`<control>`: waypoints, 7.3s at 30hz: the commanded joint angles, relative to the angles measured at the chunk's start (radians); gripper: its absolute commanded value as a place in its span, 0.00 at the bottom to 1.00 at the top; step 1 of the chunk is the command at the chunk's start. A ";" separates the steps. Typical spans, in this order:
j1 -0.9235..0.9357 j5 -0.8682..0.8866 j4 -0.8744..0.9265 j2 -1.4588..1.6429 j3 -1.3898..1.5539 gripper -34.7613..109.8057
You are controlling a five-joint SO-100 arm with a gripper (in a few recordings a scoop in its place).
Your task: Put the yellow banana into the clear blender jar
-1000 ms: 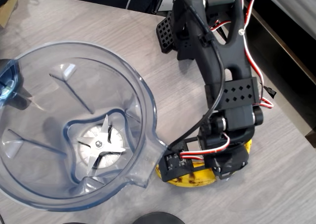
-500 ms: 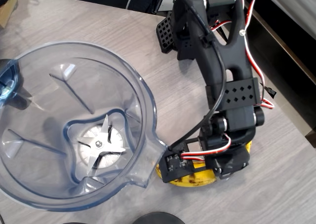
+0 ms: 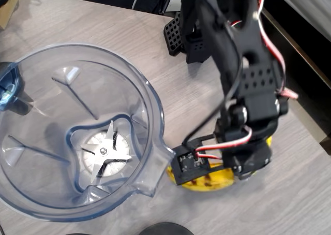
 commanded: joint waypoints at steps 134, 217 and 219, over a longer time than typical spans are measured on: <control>0.379 -0.015 0.071 1.641 1.003 0.24; 0.443 0.017 0.178 1.743 1.404 0.24; 0.443 0.017 0.178 1.743 1.404 0.24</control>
